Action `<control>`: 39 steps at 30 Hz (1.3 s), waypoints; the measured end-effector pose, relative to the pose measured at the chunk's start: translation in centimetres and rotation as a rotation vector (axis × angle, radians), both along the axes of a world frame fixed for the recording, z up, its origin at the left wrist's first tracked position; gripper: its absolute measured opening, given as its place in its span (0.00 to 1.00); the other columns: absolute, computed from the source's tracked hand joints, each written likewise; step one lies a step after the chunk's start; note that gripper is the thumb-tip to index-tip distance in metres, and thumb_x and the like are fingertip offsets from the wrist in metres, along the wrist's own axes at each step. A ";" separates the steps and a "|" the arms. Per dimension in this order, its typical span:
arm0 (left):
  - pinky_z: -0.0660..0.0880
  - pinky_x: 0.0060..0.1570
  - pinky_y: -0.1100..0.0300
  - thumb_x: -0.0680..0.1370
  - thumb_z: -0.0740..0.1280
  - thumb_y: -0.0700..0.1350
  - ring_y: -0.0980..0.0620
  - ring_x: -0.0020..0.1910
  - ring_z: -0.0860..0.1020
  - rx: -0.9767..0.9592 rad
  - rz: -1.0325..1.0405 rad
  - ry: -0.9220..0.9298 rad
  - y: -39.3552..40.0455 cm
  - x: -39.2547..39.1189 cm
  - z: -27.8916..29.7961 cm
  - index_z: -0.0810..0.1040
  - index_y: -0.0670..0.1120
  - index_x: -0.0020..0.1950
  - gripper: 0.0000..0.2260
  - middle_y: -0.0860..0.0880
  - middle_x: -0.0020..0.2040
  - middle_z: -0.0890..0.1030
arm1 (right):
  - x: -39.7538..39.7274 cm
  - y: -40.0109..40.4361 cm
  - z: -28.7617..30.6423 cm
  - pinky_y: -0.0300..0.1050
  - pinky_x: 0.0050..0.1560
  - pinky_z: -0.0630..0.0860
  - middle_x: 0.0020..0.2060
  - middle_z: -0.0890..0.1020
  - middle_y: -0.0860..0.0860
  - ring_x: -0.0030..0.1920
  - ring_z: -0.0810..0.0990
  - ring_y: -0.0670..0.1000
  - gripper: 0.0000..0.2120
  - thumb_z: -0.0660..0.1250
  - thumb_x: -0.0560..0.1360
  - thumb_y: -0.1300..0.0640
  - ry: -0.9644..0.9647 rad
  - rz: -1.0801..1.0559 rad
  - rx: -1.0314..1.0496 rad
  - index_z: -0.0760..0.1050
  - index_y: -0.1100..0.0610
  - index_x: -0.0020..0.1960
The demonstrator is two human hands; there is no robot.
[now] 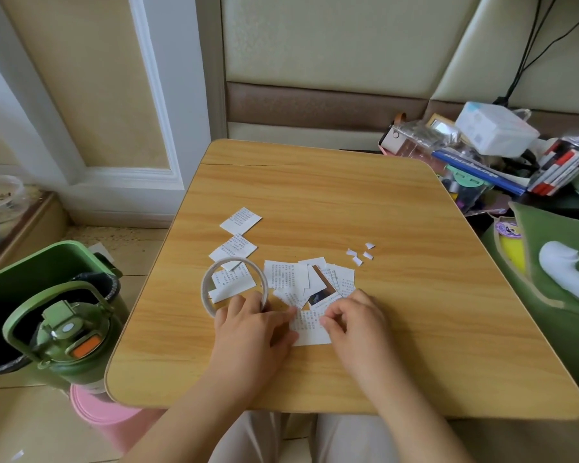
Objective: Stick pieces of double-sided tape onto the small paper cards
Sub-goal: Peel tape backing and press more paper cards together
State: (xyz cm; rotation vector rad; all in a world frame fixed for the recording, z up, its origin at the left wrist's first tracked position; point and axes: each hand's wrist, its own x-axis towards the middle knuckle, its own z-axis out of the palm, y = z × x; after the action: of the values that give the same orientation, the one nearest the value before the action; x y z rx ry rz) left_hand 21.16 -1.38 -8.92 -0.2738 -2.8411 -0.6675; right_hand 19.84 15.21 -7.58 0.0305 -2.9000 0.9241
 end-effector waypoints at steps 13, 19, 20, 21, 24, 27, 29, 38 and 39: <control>0.53 0.51 0.61 0.77 0.59 0.61 0.53 0.56 0.64 -0.040 0.030 -0.077 0.2 0.1 0.8 0.69 0.66 0.68 0.18 0.57 0.48 0.64 | -0.1 0.2 0.4 0.46 0.51 0.70 0.37 0.69 0.43 0.45 0.72 0.50 0.11 0.71 0.73 0.57 -0.041 0.023 0.039 0.72 0.50 0.35; 0.58 0.47 0.56 0.73 0.67 0.58 0.48 0.47 0.69 0.014 0.039 0.008 0.2 0.0 0.3 0.80 0.63 0.57 0.13 0.55 0.40 0.66 | 0.1 -3.0 0.1 0.47 0.53 0.71 0.41 0.70 0.46 0.50 0.72 0.52 0.05 0.67 0.74 0.58 -0.004 0.164 0.055 0.79 0.56 0.40; 0.57 0.47 0.57 0.74 0.66 0.59 0.49 0.49 0.68 0.010 0.038 -0.012 0.2 0.1 0.5 0.78 0.64 0.59 0.14 0.55 0.41 0.66 | 0.1 -3.1 0.0 0.47 0.53 0.71 0.41 0.70 0.46 0.50 0.73 0.52 0.04 0.67 0.74 0.58 -0.014 0.171 0.055 0.79 0.55 0.41; 0.55 0.48 0.58 0.75 0.64 0.60 0.50 0.51 0.67 0.005 0.037 -0.042 0.2 0.2 0.5 0.75 0.65 0.62 0.15 0.55 0.44 0.66 | 0.0 -2.9 0.0 0.46 0.53 0.71 0.41 0.70 0.46 0.50 0.73 0.52 0.04 0.68 0.74 0.58 -0.032 0.162 0.043 0.79 0.55 0.40; 0.53 0.49 0.61 0.77 0.59 0.62 0.53 0.56 0.63 -0.039 0.032 -0.079 0.1 0.1 0.6 0.68 0.67 0.68 0.18 0.56 0.48 0.64 | 0.0 -0.8 0.4 0.44 0.52 0.71 0.40 0.71 0.45 0.48 0.74 0.50 0.07 0.70 0.73 0.57 -0.078 0.087 0.029 0.75 0.51 0.37; 0.52 0.50 0.61 0.77 0.61 0.61 0.53 0.56 0.64 -0.015 0.031 -0.065 0.2 0.0 0.6 0.69 0.66 0.67 0.18 0.57 0.48 0.65 | 0.1 0.4 0.8 0.46 0.53 0.70 0.40 0.73 0.46 0.48 0.73 0.51 0.07 0.70 0.73 0.56 -0.072 0.028 0.075 0.76 0.52 0.36; 0.54 0.50 0.59 0.76 0.64 0.60 0.52 0.52 0.65 0.003 0.028 -0.029 0.2 -0.1 0.2 0.73 0.64 0.65 0.17 0.56 0.46 0.67 | 0.1 -0.4 0.9 0.48 0.54 0.70 0.42 0.74 0.48 0.49 0.73 0.53 0.05 0.70 0.73 0.57 -0.051 0.063 0.117 0.79 0.55 0.39; 0.54 0.50 0.59 0.76 0.62 0.61 0.53 0.51 0.64 0.013 0.011 -0.024 -0.1 0.0 0.3 0.73 0.65 0.65 0.17 0.56 0.47 0.67 | 0.2 -0.7 0.6 0.48 0.55 0.70 0.40 0.71 0.46 0.49 0.73 0.52 0.06 0.69 0.74 0.57 -0.069 0.115 0.085 0.77 0.54 0.38; 0.53 0.50 0.60 0.76 0.62 0.61 0.53 0.53 0.64 0.006 0.009 -0.029 -0.1 0.1 0.3 0.71 0.66 0.66 0.18 0.56 0.48 0.67 | 0.2 0.1 0.7 0.49 0.55 0.70 0.40 0.71 0.45 0.49 0.73 0.51 0.07 0.69 0.74 0.56 -0.080 0.081 0.083 0.77 0.53 0.37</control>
State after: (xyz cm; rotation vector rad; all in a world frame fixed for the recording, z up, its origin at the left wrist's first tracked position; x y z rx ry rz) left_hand 21.23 -1.50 -8.62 -0.2517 -2.8654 -0.6837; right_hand 20.01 15.27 -6.92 0.1204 -3.0306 0.8342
